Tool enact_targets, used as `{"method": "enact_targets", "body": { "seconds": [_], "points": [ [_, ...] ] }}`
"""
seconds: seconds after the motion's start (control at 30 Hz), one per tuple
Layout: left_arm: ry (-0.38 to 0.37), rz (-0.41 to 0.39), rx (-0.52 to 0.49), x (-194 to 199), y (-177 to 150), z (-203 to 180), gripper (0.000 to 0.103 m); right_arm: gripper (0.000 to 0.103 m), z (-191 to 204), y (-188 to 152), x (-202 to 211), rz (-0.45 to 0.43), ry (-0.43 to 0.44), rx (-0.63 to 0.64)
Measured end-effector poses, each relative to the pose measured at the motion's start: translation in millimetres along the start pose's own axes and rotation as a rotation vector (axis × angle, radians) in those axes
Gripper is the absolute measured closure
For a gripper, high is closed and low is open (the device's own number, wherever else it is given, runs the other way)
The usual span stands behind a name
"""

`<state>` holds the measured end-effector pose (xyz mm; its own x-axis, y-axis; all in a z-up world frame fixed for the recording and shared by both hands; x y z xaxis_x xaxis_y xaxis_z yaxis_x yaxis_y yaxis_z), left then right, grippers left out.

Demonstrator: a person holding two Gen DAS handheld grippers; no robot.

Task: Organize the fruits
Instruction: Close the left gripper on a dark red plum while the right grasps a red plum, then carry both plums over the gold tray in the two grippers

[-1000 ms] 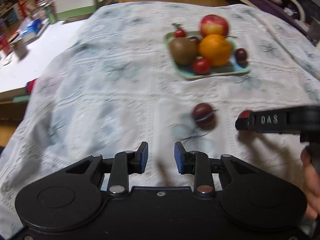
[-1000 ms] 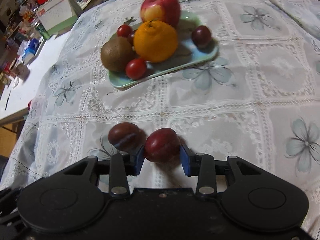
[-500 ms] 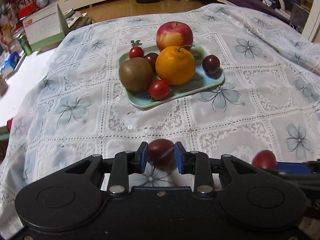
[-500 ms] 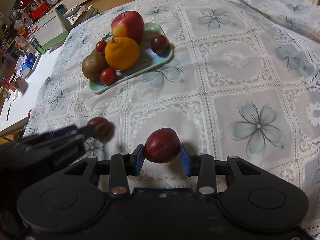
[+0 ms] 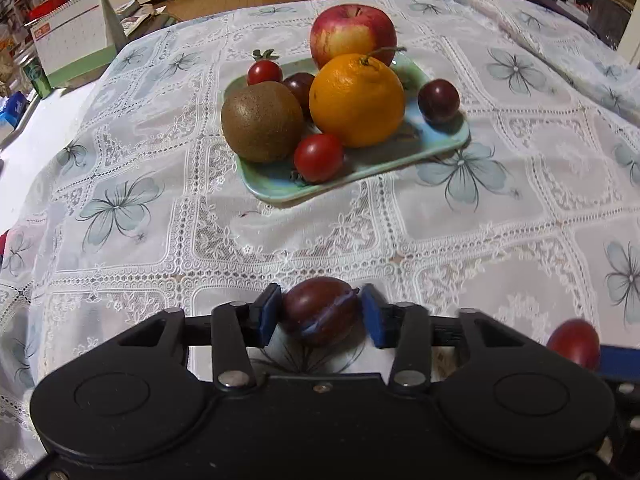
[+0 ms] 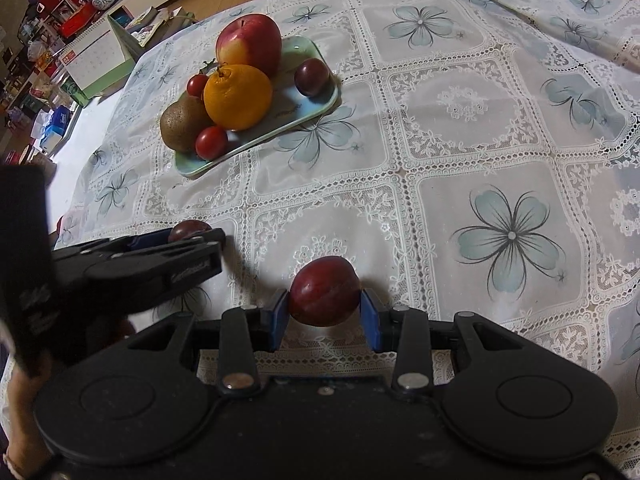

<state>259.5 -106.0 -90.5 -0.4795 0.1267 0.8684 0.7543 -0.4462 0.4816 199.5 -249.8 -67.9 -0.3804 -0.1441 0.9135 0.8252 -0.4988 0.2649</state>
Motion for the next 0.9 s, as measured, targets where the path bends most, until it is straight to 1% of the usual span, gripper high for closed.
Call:
{"method": "enact_targets", "body": {
  "seconds": [0.13, 0.27, 0.47, 0.57, 0.63, 0.7, 0.77, 0.9],
  "points": [
    [0.011, 0.005, 0.001, 15, -2, -1, 0.056, 0.064, 1, -3, 5, -0.001, 0.004, 0.001],
    [0.012, -0.012, 0.003, 45, -9, -3, 0.056, 0.064, 2, -8, 16, -0.005, 0.017, 0.011],
    [0.042, -0.032, -0.008, 93, -33, -5, 0.056, 0.064, 7, -31, 37, 0.002, 0.038, 0.063],
    [0.043, -0.032, -0.008, 110, -51, -5, 0.056, 0.064, 9, -47, 49, 0.009, 0.050, 0.090],
    [0.030, -0.028, -0.004, 119, -64, -6, 0.056, 0.064, 10, -59, 55, 0.015, 0.055, 0.105],
    [0.024, -0.014, 0.013, 126, -79, -4, 0.056, 0.064, 10, -71, 61, 0.025, 0.053, 0.123],
    [0.015, -0.016, 0.028, 133, -94, -2, 0.055, 0.064, 8, -84, 64, 0.042, 0.053, 0.137],
    [0.061, -0.021, 0.047, 145, -122, 6, 0.055, 0.064, 7, -110, 67, 0.091, 0.055, 0.162]
  ]
}}
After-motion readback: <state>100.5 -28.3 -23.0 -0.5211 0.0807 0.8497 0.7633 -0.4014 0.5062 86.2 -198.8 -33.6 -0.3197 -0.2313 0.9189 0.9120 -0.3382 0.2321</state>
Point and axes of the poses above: each gripper's, at about its wrist camera, not at the fingertips, and x roughly against the way its jaws point, z to its left, y to its top, the point moved 6 cm from there along -x, roughly the way its jaws point, and after that the axes turned 14 degrees about -x, right-handed, at the moved point
